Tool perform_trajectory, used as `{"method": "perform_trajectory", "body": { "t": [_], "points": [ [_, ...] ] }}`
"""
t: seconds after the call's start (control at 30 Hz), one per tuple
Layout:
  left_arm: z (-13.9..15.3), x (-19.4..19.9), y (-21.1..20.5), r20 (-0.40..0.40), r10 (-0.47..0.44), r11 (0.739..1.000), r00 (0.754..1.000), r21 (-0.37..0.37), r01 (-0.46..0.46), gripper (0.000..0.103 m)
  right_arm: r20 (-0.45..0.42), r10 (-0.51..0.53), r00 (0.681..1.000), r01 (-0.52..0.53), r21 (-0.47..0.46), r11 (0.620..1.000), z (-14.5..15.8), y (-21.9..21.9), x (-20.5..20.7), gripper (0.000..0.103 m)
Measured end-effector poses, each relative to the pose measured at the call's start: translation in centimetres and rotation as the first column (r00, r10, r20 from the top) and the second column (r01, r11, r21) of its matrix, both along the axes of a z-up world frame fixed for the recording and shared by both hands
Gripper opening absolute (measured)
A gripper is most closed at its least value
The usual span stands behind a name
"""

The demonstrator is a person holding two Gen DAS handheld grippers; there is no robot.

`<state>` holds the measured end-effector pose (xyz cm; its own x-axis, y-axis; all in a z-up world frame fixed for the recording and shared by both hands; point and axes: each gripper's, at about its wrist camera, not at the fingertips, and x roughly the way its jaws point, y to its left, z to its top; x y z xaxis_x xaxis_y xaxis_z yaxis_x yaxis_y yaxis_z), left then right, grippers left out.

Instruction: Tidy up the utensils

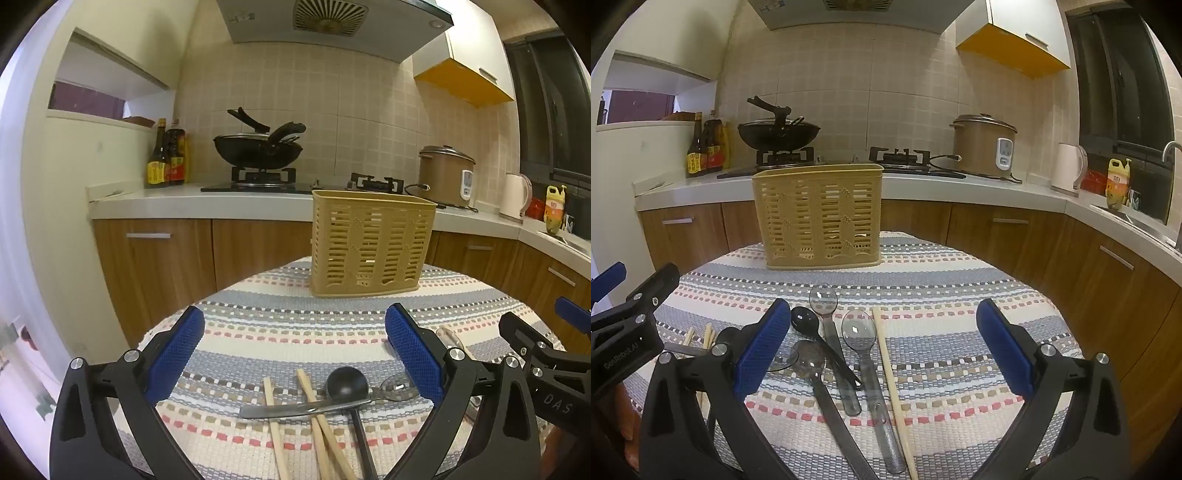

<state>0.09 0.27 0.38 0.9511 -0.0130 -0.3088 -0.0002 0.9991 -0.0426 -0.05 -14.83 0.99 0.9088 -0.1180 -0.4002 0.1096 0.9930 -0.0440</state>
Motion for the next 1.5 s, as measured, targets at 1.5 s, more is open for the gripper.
{"method": "perform_trajectory", "body": {
  "t": [1.5],
  "points": [
    [-0.69, 0.83, 1.27, -0.033, -0.015, 0.999, 0.999, -0.033, 0.013, 0.095, -0.001, 0.001, 1.000, -0.001, -0.003, 1.000, -0.15, 0.00, 0.02, 0.096]
  ]
}}
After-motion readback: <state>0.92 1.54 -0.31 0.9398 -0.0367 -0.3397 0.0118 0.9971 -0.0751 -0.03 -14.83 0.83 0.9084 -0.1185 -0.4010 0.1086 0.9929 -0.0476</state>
